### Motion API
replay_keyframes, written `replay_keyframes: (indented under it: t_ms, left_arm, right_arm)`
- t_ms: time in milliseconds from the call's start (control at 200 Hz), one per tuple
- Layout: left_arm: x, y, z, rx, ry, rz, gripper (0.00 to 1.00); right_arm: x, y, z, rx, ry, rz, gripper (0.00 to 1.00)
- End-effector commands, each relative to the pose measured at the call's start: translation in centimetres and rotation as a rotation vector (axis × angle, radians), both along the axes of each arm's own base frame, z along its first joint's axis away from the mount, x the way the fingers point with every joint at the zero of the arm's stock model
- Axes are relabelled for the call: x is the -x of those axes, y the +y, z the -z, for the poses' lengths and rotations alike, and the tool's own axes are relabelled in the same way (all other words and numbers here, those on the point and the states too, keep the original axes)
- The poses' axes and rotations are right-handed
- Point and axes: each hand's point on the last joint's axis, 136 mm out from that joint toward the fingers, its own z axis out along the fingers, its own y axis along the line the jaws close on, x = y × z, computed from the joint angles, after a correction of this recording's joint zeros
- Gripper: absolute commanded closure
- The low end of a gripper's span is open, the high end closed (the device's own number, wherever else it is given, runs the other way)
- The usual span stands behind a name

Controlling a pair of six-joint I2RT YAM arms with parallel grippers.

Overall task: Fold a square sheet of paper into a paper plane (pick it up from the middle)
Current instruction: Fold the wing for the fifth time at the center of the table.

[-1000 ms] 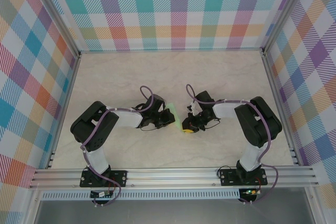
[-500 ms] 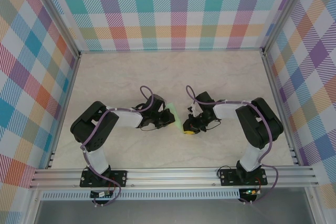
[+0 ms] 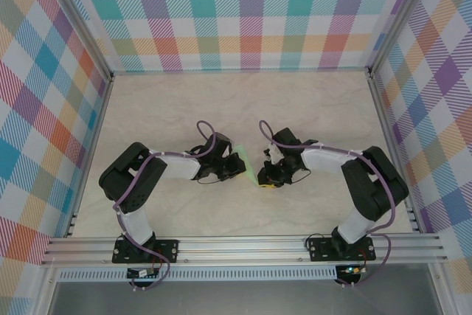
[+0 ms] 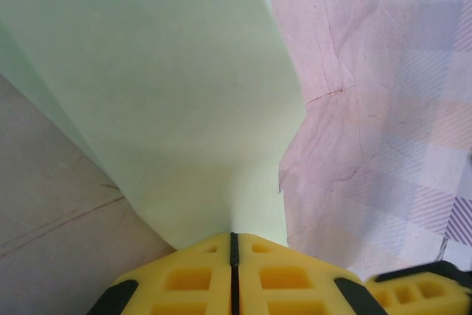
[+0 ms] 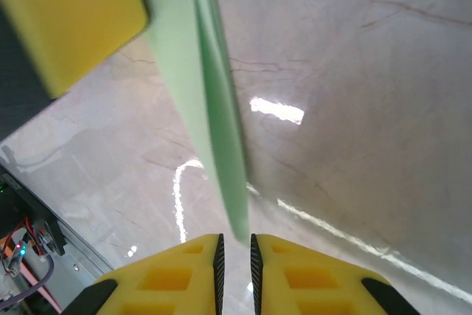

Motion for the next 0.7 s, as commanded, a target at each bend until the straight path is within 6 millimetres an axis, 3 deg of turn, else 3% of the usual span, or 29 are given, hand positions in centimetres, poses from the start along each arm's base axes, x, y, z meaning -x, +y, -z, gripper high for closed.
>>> replay_keyframes:
  t_ms: [0, 200, 330, 695]
  left_arm:
    - [0.7, 0.9, 2.0, -0.08, 0.039, -0.006, 0.91]
    - [0.8, 0.9, 2.0, -0.079, 0.038, -0.003, 0.91]
    - [0.8, 0.8, 2.0, -0.078, 0.039, 0.001, 0.91]
    - [0.7, 1.0, 2.1, -0.089, 0.042, -0.006, 0.91]
  right_arm:
    - [-0.9, 0.6, -1.3, -0.001, -0.05, -0.011, 0.81]
    - [-1.2, 3.4, -1.3, -0.056, -0.03, -0.069, 0.86]
    - [-1.9, 3.9, -0.5, -0.043, -0.018, -0.074, 0.88]
    - [-0.3, 2.2, 2.9, 0.051, 0.061, -0.075, 0.9]
